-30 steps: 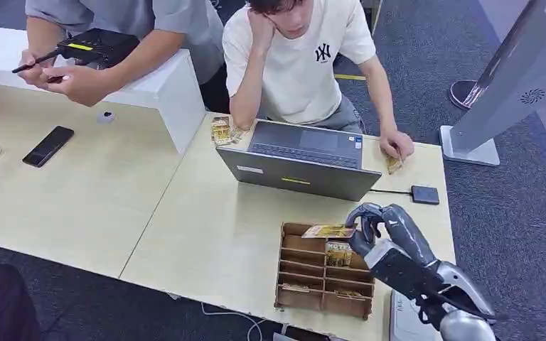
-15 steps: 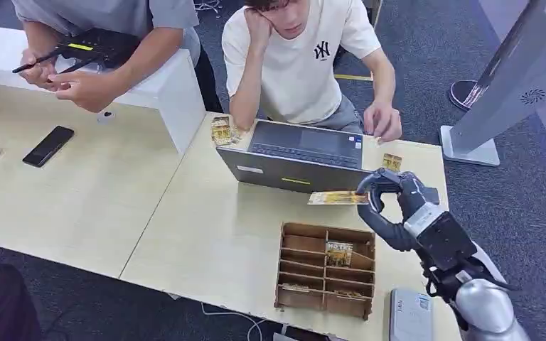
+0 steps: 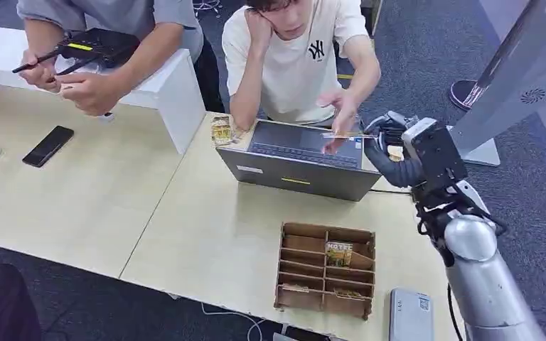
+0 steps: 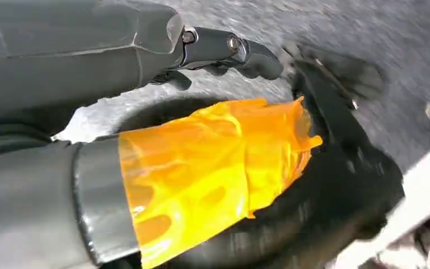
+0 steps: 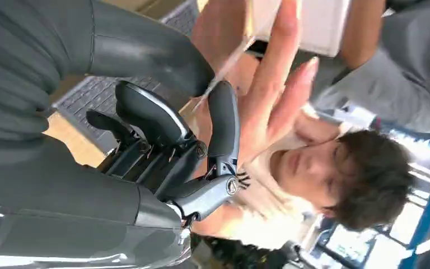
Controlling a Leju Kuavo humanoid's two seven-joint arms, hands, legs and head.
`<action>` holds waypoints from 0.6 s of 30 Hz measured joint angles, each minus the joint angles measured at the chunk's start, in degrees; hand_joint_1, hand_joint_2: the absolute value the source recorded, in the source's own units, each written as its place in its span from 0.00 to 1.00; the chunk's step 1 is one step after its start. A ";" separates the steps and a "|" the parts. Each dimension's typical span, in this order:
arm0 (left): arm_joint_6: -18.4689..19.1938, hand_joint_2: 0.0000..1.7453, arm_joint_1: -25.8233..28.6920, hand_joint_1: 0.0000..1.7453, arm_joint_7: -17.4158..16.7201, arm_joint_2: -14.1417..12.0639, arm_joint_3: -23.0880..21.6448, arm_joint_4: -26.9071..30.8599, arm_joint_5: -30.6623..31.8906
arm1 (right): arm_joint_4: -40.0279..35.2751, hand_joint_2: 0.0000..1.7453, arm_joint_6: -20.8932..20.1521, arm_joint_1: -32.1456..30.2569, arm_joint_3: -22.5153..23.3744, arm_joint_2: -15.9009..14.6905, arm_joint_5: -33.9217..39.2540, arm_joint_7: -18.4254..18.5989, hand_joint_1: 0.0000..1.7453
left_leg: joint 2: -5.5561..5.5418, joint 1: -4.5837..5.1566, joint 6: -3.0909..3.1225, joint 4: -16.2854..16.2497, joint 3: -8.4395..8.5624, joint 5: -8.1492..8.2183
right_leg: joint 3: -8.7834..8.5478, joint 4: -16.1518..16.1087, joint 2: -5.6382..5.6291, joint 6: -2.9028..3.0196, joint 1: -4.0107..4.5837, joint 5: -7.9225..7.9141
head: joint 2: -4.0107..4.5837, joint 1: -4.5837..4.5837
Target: Pass the card to the sensor for recognition and then transmit it.
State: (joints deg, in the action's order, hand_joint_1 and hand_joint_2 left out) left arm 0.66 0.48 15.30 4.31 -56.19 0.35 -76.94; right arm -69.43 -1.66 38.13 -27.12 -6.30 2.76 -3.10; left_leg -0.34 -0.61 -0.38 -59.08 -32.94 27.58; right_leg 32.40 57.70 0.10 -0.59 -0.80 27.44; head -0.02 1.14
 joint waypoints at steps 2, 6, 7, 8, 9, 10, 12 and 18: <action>0.17 0.00 -0.02 0.00 0.15 0.20 -0.07 0.00 0.42 | 3.58 1.00 0.22 1.74 -0.20 1.60 -1.03 0.09 1.00 | 0.01 -0.01 0.00 0.00 0.01 0.00 | 0.00 0.00 -0.03 0.01 0.01 0.00 | 0.00 -0.02; 0.85 0.00 -0.03 0.00 0.02 0.11 -0.22 0.00 1.03 | 9.31 1.00 1.90 5.07 -0.87 4.83 -3.69 1.40 1.00 | 0.00 -0.01 0.00 0.00 0.01 -0.01 | 0.02 0.00 -0.01 0.01 0.01 0.00 | 0.00 0.00; 0.85 0.00 -0.03 0.00 -0.15 0.07 -0.28 0.00 1.20 | 10.49 1.00 2.39 5.84 -1.20 5.47 -4.42 1.82 1.00 | 0.00 -0.01 0.00 0.00 0.01 -0.01 | 0.03 0.00 -0.01 0.01 0.01 0.00 | 0.00 0.04; 0.87 0.00 -0.03 0.00 -0.15 0.02 -0.37 0.00 1.31 | 11.91 1.00 2.80 6.58 -1.55 6.10 -5.07 1.90 1.00 | 0.00 -0.01 0.00 0.00 0.01 -0.01 | 0.02 0.01 -0.01 0.01 0.01 0.00 | 0.00 0.02; 0.87 0.00 -0.04 0.00 -0.15 0.02 -0.42 0.00 1.53 | 13.15 1.00 3.11 7.21 -1.77 6.74 -5.62 1.90 1.00 | 0.00 -0.02 -0.01 0.00 0.00 -0.01 | 0.03 0.01 -0.01 0.01 0.02 0.00 | 0.00 0.02; 0.87 0.00 -0.06 0.00 -0.17 0.02 -0.44 0.00 1.66 | 14.31 1.00 3.32 7.73 -1.92 7.39 -6.17 1.92 1.00 | 0.00 -0.02 -0.01 0.00 0.00 -0.01 | 0.03 0.01 -0.01 0.01 0.02 0.00 | 0.00 0.02; 0.85 0.00 -0.06 0.00 -0.24 0.02 -0.46 0.00 2.05 | 16.31 1.00 3.82 8.42 -2.40 8.31 -7.34 1.92 0.97 | 0.00 -0.02 -0.01 0.00 0.00 -0.01 | 0.03 0.01 -0.01 0.01 0.02 0.00 | 0.00 0.02; 0.74 0.00 -0.28 0.00 -0.96 -0.02 -0.48 0.00 2.19 | 20.41 1.00 4.18 10.12 -3.65 10.65 -9.68 2.82 0.00 | -0.01 -0.01 -0.01 0.00 0.00 -0.01 | 0.03 0.00 0.00 0.01 0.01 0.00 | 0.00 0.02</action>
State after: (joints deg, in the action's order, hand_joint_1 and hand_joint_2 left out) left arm 1.40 0.20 14.34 4.28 -56.68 0.35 -74.75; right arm -49.02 2.51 48.25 -30.78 4.35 -6.93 -0.28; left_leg -0.35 -0.62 -0.38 -59.08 -32.94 27.57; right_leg 32.43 57.70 0.10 -0.59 -0.79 27.44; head -0.02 1.16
